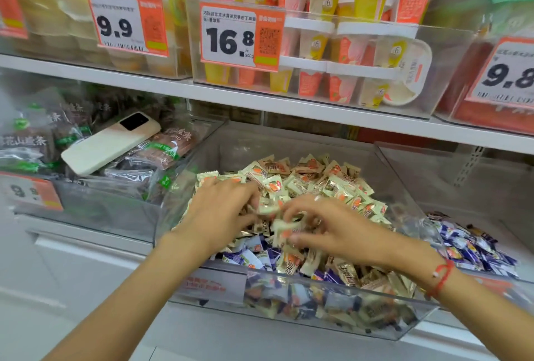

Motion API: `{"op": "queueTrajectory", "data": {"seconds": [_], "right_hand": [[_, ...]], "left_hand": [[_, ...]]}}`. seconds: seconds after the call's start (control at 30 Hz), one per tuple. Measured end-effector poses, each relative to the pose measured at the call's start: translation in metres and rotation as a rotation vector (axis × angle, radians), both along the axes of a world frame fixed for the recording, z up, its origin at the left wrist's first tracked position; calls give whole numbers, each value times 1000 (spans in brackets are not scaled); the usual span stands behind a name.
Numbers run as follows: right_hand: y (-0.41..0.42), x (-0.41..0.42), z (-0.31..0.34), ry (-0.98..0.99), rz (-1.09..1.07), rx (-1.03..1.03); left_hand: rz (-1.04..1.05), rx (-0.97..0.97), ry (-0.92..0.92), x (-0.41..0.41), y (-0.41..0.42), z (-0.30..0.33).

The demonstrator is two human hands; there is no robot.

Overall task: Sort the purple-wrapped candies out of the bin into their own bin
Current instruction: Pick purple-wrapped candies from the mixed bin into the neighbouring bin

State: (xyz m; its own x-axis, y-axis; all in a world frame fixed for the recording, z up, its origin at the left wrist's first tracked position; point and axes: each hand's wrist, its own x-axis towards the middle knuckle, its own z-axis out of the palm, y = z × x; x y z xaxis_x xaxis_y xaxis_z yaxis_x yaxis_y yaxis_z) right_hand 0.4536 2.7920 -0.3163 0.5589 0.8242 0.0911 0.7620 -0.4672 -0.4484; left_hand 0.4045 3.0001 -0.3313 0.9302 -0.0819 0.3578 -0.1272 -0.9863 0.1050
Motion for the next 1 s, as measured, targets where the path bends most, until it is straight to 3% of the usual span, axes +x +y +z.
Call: {"op": "queueTrajectory", "data": {"seconds": [0.07,0.13,0.2,0.27,0.33,0.4,0.47,0.53,0.67,0.83,1.0], "right_hand": [[-3,12,8,-181,-216,136],[-5,33,15,-494,-433,57],[-4,45,16,-644,-515,-62],[0,42,17,-605,-428,27],[7,23,17,-323,-186,126],[18,5,13,46,25,9],[27,1,5,147,106,-165],[37,3,-3,119,136,-296],[55,1,-19,-134,180,-438],[56,7,-22,-312,134,-228],[46,16,-16,-284,29,-169]], "left_hand": [[85,-115,-140,3,2,1],[205,-141,-210,4,2,3],[312,-69,-179,4,2,4],[309,-27,-129,0,4,6],[186,-14,-110,-9,8,8],[15,-62,-49,-22,12,12],[-85,-151,92,-34,15,15],[-105,-117,200,-39,18,14],[-132,-35,313,-38,26,12],[-129,-91,426,-32,29,14],[31,8,297,-23,16,7]]}}
